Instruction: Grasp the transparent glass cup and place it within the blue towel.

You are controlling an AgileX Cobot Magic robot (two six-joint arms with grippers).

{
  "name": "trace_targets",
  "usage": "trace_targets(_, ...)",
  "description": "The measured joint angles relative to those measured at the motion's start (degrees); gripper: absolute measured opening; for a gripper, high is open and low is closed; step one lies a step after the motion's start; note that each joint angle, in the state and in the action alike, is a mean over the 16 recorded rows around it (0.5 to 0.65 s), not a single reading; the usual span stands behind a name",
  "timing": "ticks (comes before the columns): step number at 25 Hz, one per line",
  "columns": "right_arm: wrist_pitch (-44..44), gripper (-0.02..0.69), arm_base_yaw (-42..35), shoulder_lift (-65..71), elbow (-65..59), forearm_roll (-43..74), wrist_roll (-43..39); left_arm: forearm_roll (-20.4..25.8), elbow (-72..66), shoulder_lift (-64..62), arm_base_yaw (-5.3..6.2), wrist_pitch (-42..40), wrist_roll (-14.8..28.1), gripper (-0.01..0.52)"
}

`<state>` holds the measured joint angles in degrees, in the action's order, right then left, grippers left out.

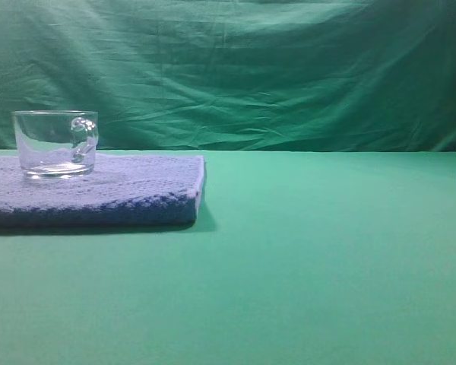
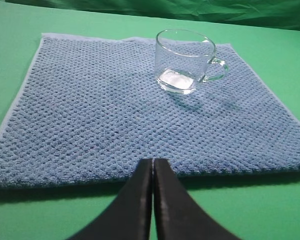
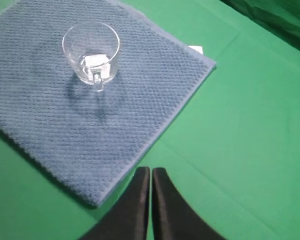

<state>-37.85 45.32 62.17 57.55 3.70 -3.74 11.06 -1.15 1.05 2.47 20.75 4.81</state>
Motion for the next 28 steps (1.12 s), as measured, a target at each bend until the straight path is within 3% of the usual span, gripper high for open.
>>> trace_targets(7,-1.18,0.000,0.08,-13.42,-7.38,-0.79,-0.07,0.00,0.00,0.00,0.00,0.00,0.00,0.000)
trace_targets(17,-5.89,0.000,-1.60,-25.77,-8.67,1.80,-0.11,0.00,0.00,0.00,0.00,0.00,0.00,0.000)
trace_targets(28,1.64,0.000,-19.59,-36.51,-16.48,2.80,-0.11,0.00,0.00,0.00,0.00,0.00,0.00,0.000)
